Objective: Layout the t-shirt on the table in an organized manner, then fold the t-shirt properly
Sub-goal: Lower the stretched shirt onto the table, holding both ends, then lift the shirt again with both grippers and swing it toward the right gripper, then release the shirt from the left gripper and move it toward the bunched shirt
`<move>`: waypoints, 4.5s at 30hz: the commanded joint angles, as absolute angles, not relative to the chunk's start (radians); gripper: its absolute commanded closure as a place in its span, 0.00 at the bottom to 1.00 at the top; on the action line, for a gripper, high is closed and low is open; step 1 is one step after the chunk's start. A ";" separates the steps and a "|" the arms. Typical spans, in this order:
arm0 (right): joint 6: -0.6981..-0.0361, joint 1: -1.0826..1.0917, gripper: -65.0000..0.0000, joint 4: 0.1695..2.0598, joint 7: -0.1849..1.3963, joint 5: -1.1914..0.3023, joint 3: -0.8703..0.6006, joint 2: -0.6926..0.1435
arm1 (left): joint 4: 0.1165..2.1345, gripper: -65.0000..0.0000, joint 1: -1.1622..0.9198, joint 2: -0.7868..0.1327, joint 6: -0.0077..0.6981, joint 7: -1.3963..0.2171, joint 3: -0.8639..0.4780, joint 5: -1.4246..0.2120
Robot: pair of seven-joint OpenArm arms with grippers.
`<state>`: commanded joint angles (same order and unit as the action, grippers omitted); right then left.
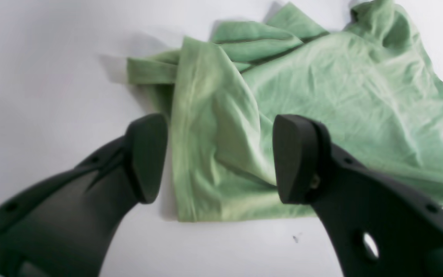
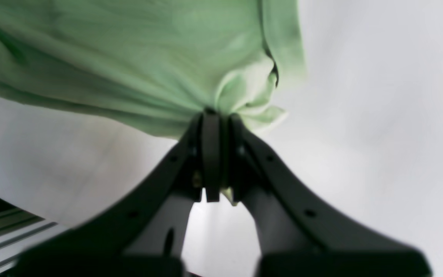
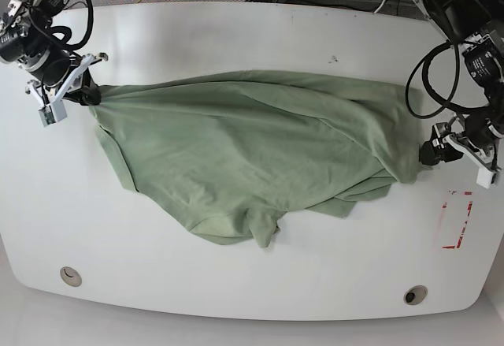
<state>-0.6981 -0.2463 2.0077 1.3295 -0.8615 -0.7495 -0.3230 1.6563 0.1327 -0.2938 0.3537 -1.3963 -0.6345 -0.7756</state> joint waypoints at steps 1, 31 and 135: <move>-0.698 -0.246 1.00 2.008 1.330 -0.862 -0.750 -0.323 | 1.656 0.37 0.111 -0.294 0.363 -1.396 -0.634 -0.777; -0.698 -0.246 1.00 2.006 1.330 -0.863 -0.750 -0.323 | 1.491 0.37 -0.104 -0.306 0.417 -1.213 -0.481 -0.714; -0.698 0.562 1.00 1.661 1.257 -0.572 -0.458 -0.495 | 1.509 0.86 0.518 -0.133 0.582 -1.396 -0.450 -0.829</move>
